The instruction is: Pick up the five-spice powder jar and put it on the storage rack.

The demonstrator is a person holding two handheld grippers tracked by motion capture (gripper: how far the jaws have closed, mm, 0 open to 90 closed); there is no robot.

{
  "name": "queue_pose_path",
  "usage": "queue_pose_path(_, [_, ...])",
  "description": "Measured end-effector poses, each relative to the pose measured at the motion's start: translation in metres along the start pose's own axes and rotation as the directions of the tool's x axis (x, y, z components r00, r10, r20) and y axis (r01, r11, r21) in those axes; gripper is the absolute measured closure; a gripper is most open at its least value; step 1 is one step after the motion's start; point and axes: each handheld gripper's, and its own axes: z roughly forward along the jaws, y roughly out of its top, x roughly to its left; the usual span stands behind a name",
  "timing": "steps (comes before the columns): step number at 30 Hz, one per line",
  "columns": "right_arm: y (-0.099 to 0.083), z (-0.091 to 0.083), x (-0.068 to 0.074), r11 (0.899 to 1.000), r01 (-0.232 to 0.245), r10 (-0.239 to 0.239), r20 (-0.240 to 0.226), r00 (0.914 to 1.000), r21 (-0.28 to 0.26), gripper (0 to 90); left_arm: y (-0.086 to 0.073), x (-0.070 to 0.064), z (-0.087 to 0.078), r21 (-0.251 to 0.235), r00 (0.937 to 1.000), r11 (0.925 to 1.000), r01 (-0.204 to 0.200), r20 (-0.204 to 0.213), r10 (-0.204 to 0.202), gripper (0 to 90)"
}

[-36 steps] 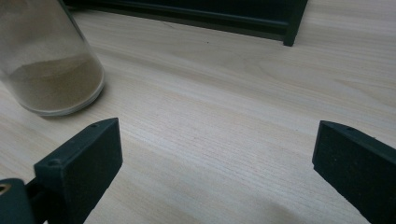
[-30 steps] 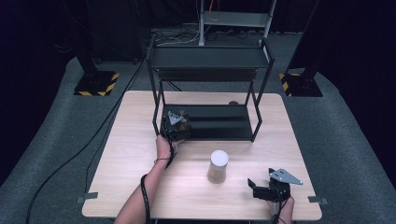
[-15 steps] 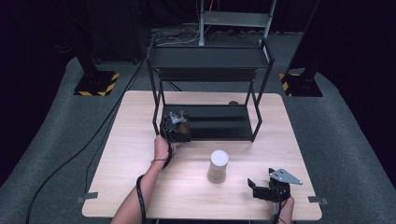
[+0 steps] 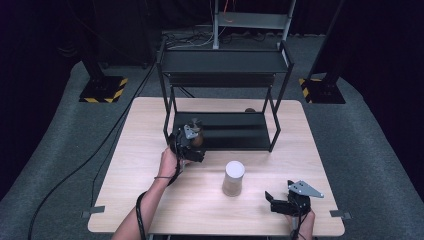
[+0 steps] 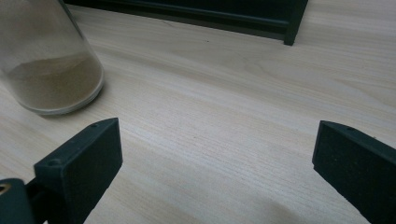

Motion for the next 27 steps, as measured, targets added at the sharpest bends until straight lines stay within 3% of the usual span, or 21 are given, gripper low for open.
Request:
queue_pose_path(7, [0.000, 0.000, 0.000, 1.000, 0.000, 0.000, 0.000, 1.0000, 0.003, 0.6, -0.024, -0.005, -0.020, 0.012, 0.9999, 0.9998, -0.014, 0.010, 0.013, 0.1])
queue_pose_path(17, [0.002, 0.001, 0.002, 1.000, 0.002, -0.002, 0.006, 1.0000, 0.009, 0.6, -0.069, -0.010, -0.048, 0.033, 0.9998, 0.9994, 0.004, 0.018, -0.004, 0.0])
queue_pose_path(22, [0.002, 0.001, 0.003, 1.000, 0.005, -0.005, 0.012, 0.9999, 0.011, 0.5, -0.088, -0.010, -0.057, 0.034, 0.9989, 0.9984, 0.046, 0.008, -0.046, 0.0])
queue_pose_path(27, [0.002, 0.001, 0.005, 1.000, 0.003, -0.004, 0.022, 0.9998, 0.009, 0.4, -0.111, -0.018, -0.070, 0.011, 0.9940, 0.9943, 0.106, -0.028, -0.106, 0.0])
